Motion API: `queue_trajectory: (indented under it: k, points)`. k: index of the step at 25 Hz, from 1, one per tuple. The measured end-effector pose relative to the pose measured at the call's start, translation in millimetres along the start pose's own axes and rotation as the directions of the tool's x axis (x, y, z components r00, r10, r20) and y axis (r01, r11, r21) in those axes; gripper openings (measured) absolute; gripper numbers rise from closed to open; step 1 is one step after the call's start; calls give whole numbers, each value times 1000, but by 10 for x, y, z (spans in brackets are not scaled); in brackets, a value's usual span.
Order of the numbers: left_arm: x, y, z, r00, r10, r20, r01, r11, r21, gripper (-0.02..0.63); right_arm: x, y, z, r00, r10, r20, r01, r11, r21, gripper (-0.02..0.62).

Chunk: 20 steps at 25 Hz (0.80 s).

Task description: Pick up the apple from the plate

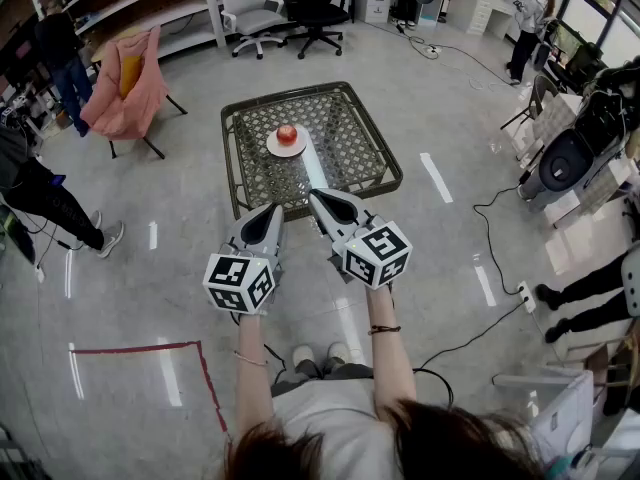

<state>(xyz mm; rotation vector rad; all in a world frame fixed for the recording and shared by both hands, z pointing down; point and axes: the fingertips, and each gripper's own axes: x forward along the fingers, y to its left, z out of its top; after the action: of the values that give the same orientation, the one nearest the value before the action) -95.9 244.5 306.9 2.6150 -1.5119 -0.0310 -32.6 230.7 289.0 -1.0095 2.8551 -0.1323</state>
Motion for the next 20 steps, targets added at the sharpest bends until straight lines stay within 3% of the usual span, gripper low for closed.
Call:
queue_trajectory:
  k: [13, 20]
  points:
    - [211, -136, -13, 1000, 24, -4, -24, 1000, 10, 11, -110, -238, -2, 1000, 15, -5, -15, 1000, 7, 9]
    - [374, -192, -204, 997, 67, -25, -67, 998, -17, 11, -165, -499, -78, 1000, 13, -5, -13, 999, 44, 9]
